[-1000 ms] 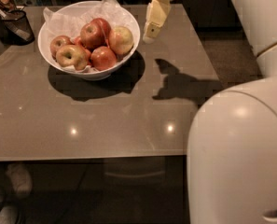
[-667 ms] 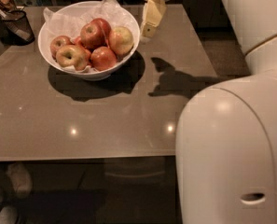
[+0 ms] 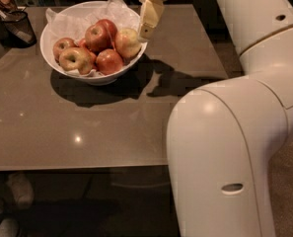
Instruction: Pick apple from white bowl
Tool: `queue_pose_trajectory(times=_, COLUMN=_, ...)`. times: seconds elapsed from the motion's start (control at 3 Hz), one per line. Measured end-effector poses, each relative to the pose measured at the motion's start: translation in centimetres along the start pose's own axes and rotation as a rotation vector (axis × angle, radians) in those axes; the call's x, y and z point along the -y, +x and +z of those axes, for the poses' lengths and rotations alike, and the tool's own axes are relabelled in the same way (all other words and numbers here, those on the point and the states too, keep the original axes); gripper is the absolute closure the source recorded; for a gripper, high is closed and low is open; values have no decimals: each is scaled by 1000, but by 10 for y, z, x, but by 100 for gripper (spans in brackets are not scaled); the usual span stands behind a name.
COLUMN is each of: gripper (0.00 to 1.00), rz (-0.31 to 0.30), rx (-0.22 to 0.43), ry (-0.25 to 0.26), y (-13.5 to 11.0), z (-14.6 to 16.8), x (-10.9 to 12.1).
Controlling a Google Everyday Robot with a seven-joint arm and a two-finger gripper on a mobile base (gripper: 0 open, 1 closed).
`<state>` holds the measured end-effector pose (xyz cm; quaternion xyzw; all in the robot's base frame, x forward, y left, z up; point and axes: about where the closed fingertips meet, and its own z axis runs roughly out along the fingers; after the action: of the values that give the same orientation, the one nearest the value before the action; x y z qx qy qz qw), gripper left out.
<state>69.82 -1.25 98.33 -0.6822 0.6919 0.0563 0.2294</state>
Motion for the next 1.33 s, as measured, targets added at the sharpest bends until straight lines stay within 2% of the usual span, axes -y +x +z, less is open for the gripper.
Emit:
queue_pose_trajectory(times=0.67, gripper=16, rz=-25, rx=21, ry=-27, y=-17, z=16, x=3)
queue_pose_trajectory(times=1.33, gripper=18, rz=0, rx=42, ry=-71, y=-19, z=35, x=2)
